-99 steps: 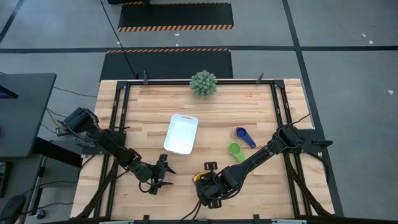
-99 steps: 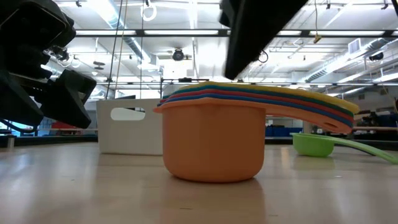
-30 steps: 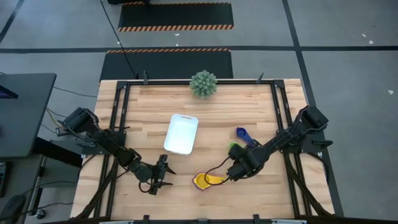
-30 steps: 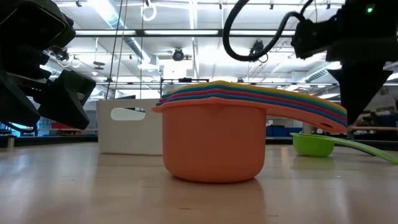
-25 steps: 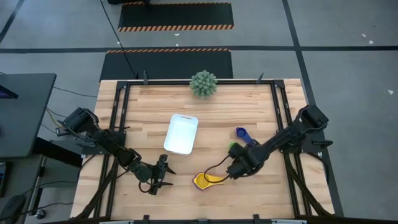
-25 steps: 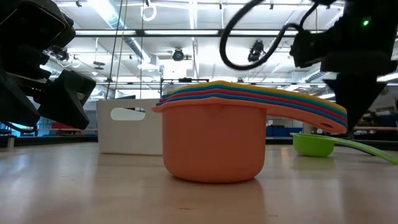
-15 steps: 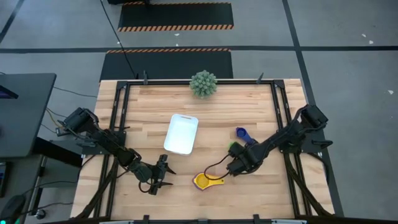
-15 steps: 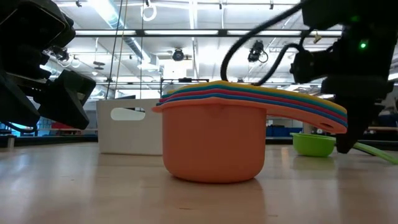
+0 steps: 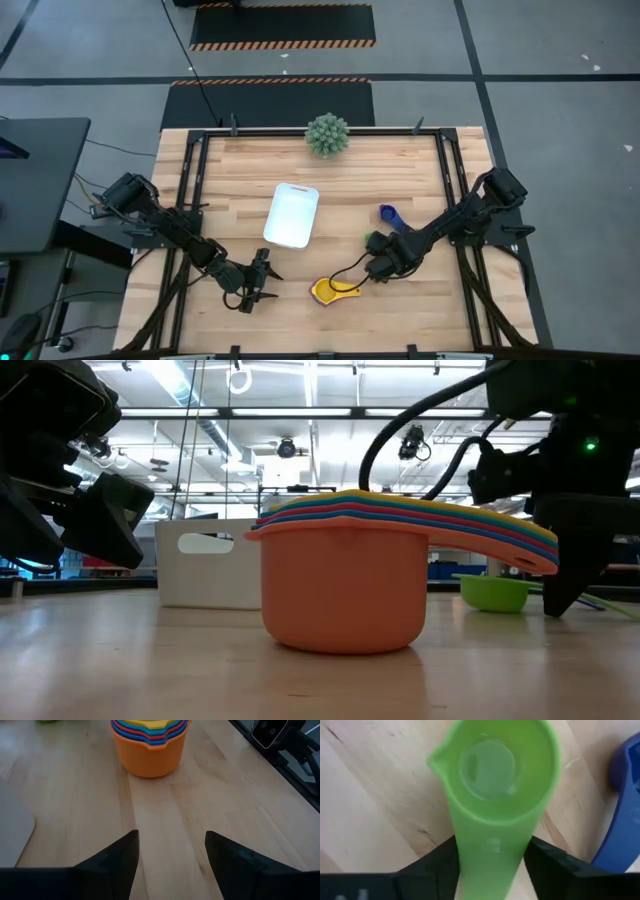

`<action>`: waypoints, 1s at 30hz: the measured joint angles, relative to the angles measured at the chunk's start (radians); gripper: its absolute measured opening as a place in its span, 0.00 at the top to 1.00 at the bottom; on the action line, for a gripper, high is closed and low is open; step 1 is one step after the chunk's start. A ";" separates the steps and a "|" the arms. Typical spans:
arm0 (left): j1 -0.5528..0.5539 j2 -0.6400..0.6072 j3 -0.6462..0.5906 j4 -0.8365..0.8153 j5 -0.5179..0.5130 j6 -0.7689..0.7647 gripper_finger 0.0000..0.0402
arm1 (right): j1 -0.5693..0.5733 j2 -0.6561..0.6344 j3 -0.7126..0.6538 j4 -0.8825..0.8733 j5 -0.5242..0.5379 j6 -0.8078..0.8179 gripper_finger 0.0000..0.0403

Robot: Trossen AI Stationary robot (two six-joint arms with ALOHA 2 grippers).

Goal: Nest measuring cups in basket
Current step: Stack the green measuring cup on the top of the yellow measuring cup

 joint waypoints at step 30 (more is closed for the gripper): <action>0.000 0.000 0.000 -0.004 0.000 -0.001 0.42 | 0.111 0.000 0.137 -0.057 0.107 -0.064 0.56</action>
